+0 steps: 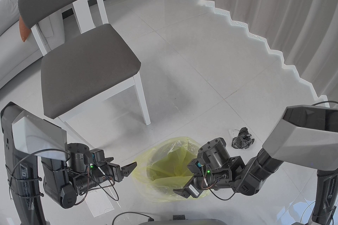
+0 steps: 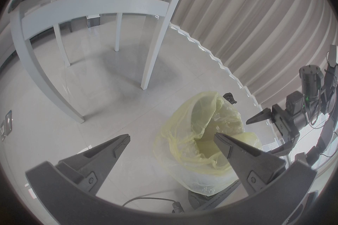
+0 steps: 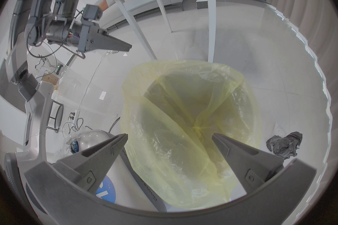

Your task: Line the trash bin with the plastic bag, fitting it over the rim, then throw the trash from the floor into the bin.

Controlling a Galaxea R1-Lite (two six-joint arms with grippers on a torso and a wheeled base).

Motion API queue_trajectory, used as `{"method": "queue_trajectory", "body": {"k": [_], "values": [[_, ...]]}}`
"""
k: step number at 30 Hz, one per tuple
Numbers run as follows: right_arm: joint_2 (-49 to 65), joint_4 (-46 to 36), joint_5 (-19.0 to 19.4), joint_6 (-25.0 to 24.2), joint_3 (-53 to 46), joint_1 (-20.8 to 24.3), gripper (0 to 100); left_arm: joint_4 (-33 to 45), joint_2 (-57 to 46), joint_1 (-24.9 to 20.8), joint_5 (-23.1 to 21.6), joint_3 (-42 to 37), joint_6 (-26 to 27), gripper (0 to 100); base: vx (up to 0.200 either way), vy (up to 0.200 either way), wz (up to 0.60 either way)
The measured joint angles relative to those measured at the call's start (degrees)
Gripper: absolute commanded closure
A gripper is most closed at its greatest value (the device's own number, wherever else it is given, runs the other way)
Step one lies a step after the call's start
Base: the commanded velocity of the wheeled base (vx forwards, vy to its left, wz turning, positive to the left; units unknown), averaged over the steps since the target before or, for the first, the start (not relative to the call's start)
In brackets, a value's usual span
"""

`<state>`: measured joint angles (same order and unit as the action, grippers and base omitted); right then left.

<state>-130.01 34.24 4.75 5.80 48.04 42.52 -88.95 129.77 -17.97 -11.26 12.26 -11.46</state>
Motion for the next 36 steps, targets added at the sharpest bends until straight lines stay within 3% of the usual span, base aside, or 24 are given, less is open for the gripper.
{"method": "queue_trajectory", "body": {"k": [3,4,10,19,29,30,36], "values": [[-1.40,0.00,1.71,0.35,0.52,-0.18,0,0.00,-0.26,-0.35,0.29,0.30,0.02,0,0.000,0.000,0.00],[-1.88,-0.01,2.19,0.66,0.57,-0.20,100,0.00,-0.35,-0.41,0.38,0.41,0.00,0,0.000,0.000,0.00],[-3.45,0.07,2.35,2.62,-1.39,0.56,100,0.00,-0.57,-0.39,0.45,0.61,-0.06,0,0.000,0.000,0.00],[-3.34,6.35,0.50,2.45,-8.11,6.24,100,-0.02,0.35,-0.88,0.45,0.52,-0.50,0,0.000,0.000,0.00],[-6.42,6.95,-1.76,2.73,-7.75,7.17,100,-0.02,1.16,-1.35,0.38,0.82,-0.74,0,0.000,0.000,0.00],[-6.86,6.80,-2.18,2.82,-7.58,7.17,0,-0.02,1.29,-1.38,0.38,0.93,-0.74,0,0.000,0.000,0.00],[-8.24,6.42,-2.51,2.78,-6.67,7.19,0,-0.02,2.04,-1.90,0.35,1.60,-0.85,0,0.000,0.000,0.00]]}}
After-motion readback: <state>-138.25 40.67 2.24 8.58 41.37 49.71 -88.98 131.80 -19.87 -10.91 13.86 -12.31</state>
